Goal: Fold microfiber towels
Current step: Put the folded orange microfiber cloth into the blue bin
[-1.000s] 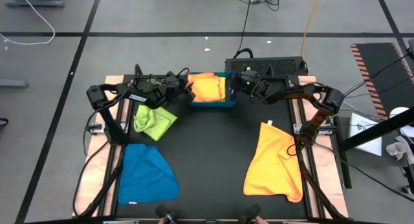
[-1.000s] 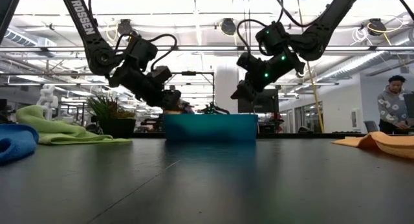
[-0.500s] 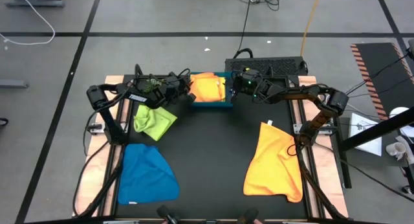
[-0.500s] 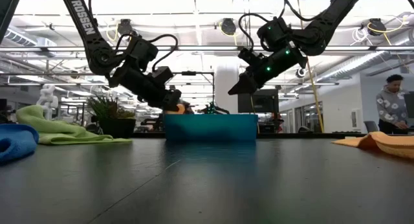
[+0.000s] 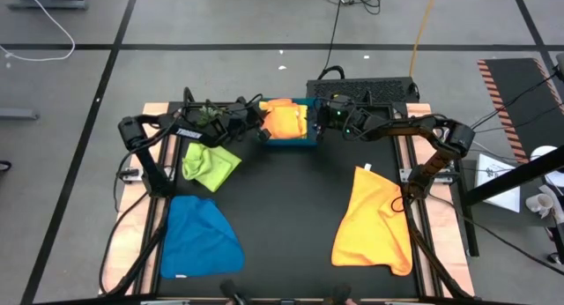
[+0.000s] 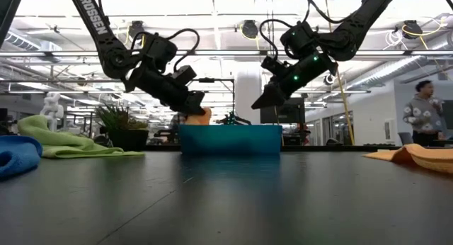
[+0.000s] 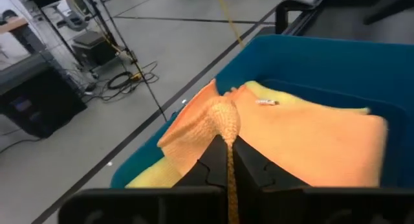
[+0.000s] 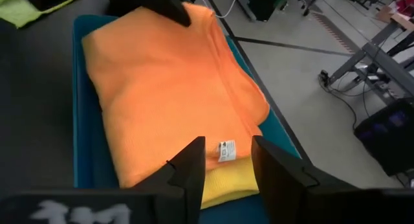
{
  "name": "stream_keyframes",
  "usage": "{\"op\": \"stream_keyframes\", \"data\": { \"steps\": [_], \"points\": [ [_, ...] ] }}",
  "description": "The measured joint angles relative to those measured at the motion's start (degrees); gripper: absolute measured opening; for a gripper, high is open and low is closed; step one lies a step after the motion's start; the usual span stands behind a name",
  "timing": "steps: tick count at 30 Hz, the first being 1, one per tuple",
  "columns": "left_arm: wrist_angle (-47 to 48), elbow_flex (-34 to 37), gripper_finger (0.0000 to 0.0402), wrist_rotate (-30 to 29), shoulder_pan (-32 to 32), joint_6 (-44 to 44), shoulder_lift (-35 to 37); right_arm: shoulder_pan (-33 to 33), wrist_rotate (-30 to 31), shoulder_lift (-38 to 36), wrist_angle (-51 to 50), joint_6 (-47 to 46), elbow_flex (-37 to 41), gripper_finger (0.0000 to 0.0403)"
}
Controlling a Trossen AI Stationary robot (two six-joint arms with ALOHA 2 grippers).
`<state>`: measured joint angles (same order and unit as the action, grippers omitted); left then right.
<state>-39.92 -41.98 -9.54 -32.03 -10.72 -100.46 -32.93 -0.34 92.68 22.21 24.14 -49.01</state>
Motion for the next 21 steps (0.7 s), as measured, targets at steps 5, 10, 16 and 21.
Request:
{"op": "stream_keyframes", "data": {
  "steps": [5,10,16,21],
  "points": [
    [2.83,-0.02,0.0048,-4.38,-1.8,0.56,0.02,0.02,0.0,0.0,0.01,-0.07,0.0,0.013],
    [2.5,-0.06,0.0136,-4.0,-1.37,0.14,2.5,0.02,0.0,0.0,-0.15,-0.09,0.0,0.0135],
    [4.58,-0.04,0.0237,-4.61,-0.28,1.2,9.92,0.02,-0.07,0.0,-0.26,-0.78,0.0,0.0135],
    [9.8,-0.07,0.0266,-4.59,1.67,5.42,16.32,0.05,-6.08,0.0,-0.69,-1.44,-0.63,0.0135]
  ]
}}
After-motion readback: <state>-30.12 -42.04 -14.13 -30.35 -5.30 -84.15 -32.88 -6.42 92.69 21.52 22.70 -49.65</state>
